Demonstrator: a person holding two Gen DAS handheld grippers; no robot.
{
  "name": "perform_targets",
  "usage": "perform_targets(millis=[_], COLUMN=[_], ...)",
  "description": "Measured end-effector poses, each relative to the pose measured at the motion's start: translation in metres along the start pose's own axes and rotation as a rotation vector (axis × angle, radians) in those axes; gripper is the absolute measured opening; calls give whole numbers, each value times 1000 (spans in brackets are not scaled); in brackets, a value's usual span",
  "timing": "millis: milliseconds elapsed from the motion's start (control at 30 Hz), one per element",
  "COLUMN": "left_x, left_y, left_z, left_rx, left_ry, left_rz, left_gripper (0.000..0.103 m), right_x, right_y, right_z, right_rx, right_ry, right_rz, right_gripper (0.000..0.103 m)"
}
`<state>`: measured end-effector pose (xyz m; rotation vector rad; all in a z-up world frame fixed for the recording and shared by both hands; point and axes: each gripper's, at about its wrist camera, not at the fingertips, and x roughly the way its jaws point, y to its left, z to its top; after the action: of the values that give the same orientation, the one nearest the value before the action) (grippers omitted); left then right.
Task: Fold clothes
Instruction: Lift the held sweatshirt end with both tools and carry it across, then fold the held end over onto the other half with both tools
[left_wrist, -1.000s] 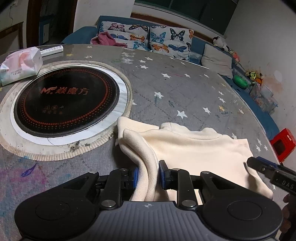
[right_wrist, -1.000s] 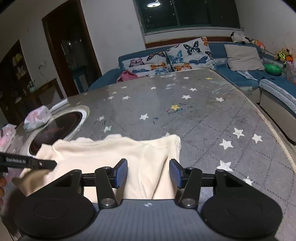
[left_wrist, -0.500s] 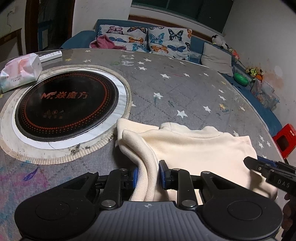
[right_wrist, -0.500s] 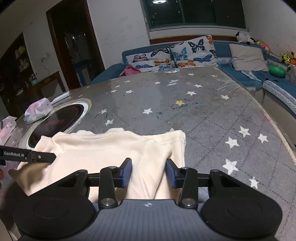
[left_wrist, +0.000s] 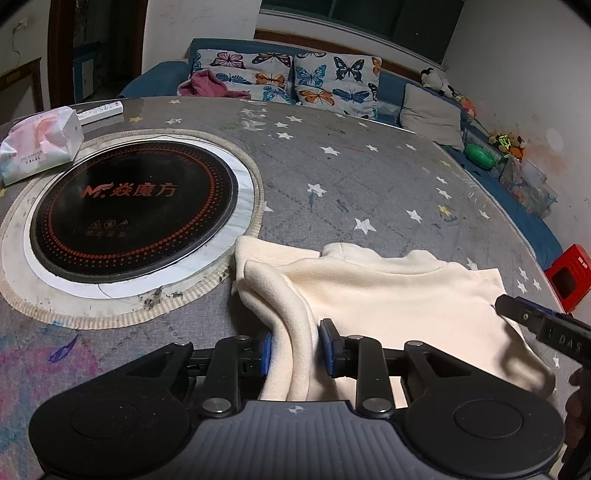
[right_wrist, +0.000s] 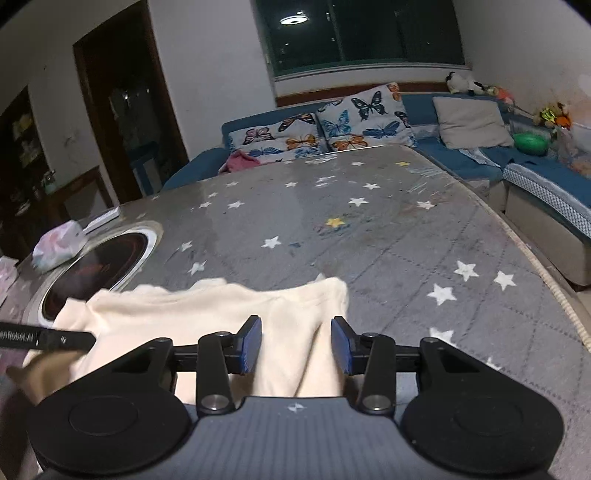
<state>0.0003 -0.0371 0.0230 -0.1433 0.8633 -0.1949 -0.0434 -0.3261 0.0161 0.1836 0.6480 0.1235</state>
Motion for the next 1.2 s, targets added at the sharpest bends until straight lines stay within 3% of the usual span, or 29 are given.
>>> perform_targets(millis=[100, 233, 300, 400, 467, 767, 1200], left_x=[0, 1, 1, -1, -3, -12, 29], left_y=[0, 0, -2, -4, -7, -51, -131], left_z=[0, 0, 1, 2, 5, 29, 49], left_rx=[2, 8, 17, 36, 52, 160, 239], left_ry=[0, -1, -2, -4, -14, -72, -60], left_rz=[-2, -3, -4, -7, -15, -105, -198], left_gripper=[30, 30, 27, 22, 19, 18, 18], right_x=[6, 10, 11, 11, 5, -38, -59], right_y=[-6, -6, -2, 1, 1, -6, -65], right_z=[1, -1, -2, -2, -1, 18, 54], right_rx=[11, 12, 1, 12, 23, -13, -11], right_ry=[19, 22, 27, 28, 9, -110, -191], right_rz=[-9, -7, 9, 32, 33, -22, -231], right_gripper=[50, 49, 28, 14, 12, 10, 10])
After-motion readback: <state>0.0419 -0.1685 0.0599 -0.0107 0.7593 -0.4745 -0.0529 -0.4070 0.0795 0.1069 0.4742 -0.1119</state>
